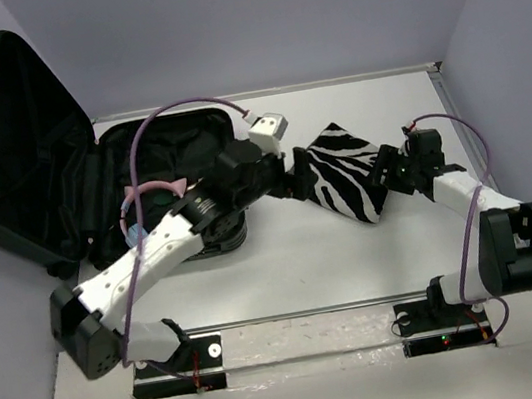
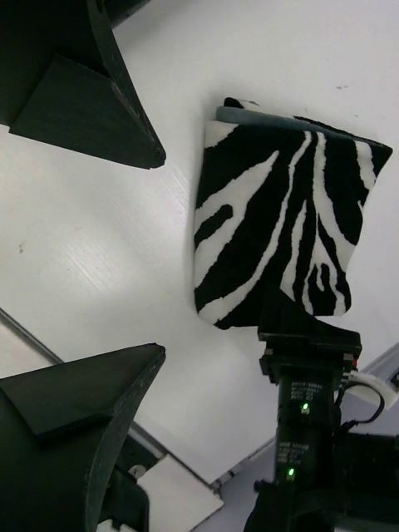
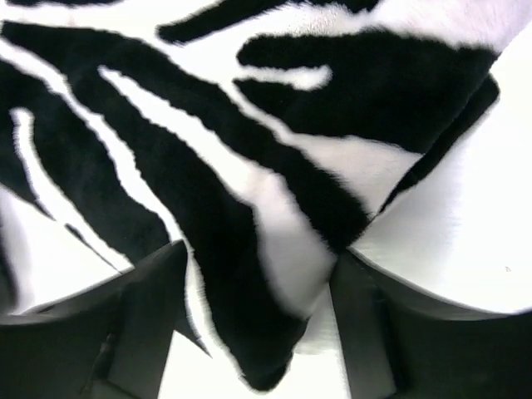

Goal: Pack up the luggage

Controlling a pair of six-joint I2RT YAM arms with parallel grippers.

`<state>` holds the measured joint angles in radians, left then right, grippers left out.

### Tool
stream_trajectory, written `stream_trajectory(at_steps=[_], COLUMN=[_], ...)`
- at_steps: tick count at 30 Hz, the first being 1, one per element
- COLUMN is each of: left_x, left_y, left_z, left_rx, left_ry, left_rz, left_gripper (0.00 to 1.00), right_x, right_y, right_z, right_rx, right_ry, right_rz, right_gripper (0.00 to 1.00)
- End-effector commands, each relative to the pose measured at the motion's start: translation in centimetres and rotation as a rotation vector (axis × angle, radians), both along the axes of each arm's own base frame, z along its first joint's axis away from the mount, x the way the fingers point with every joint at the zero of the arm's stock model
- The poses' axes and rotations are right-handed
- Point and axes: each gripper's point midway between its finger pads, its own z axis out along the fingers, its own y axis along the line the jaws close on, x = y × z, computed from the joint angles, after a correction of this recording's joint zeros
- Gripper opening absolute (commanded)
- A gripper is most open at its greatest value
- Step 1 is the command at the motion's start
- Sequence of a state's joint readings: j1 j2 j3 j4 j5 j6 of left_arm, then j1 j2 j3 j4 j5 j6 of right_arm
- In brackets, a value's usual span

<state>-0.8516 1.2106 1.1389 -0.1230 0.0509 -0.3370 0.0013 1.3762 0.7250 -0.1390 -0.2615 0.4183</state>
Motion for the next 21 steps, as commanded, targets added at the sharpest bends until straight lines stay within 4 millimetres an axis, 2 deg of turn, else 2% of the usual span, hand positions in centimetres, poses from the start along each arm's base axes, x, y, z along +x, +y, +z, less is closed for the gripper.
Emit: stream_trajectory(at_steps=[1, 2, 3, 4, 6, 7, 8, 9, 12, 13, 14, 16, 17, 19, 21], left_x=[5.5, 5.9, 6.7, 7.9, 9.2, 10.3, 11.1, 11.9, 15.1, 17.0, 17.7, 18.6, 20.2, 19.8, 20.2], left_y=[-2.3, -2.5, -3.3, -4.2, -4.7, -5.3, -5.8, -6.1, -6.2, -6.0, -5.8, -6.0, -5.5, -7.0, -7.8], left_z=[-1.7, -2.6, -2.7, -3.9, -5.8, -5.0, -8.1, -9.0, -11.7, -12.5, -13.1, -14.4, -15.6, -16.6, -17.7], left_rx=[0.164, 0.211, 0.218, 0.257, 0.311, 0.304, 0.365, 0.383, 0.439, 0.442, 0.447, 0.432, 0.427, 0.363, 0.322], left_ry=[-0.013, 0.006, 0.004, 0.016, 0.035, 0.027, 0.072, 0.082, 0.113, 0.126, 0.139, 0.184, 0.214, 0.278, 0.318], left_rz=[0.155, 0.162, 0.163, 0.177, 0.194, 0.209, 0.205, 0.207, 0.245, 0.264, 0.264, 0.228, 0.233, 0.114, 0.055], left_gripper=[0.99, 0.99, 0.99, 0.99, 0.99, 0.99, 0.99, 0.99, 0.99, 0.99, 0.99, 0.99, 0.99, 0.99, 0.99], right_x=[-0.5, -0.6, -0.3, 0.1, 0.6, 1.1, 1.4, 1.5, 2.1, 2.2, 2.0, 2.5, 2.4, 2.4, 2.5], right_y=[-1.1, -1.4, -1.3, -1.7, -2.2, -2.5, -2.8, -2.6, -2.5, -2.3, -2.2, -1.9, -1.9, -1.7, -1.6], right_z=[-0.6, -0.7, -0.1, 0.5, 1.2, 1.3, 1.4, 1.3, 0.7, 0.5, -0.2, -0.2, -0.6, -1.0, -1.1], right_rx=[-0.018, -0.023, -0.015, -0.005, 0.004, 0.014, 0.022, 0.035, 0.075, 0.082, 0.086, 0.099, 0.099, 0.106, 0.111], right_ry=[0.023, 0.019, -0.004, -0.031, -0.053, -0.057, -0.061, -0.060, -0.050, -0.049, -0.027, -0.045, -0.039, -0.038, -0.036], right_rz=[-0.071, -0.094, -0.102, -0.130, -0.159, -0.181, -0.194, -0.193, -0.200, -0.196, -0.192, -0.175, -0.173, -0.167, -0.162], right_gripper=[0.95, 1.00, 1.00, 1.00, 1.00, 1.00, 1.00, 1.00, 1.00, 1.00, 1.00, 1.00, 1.00, 1.00, 1.00])
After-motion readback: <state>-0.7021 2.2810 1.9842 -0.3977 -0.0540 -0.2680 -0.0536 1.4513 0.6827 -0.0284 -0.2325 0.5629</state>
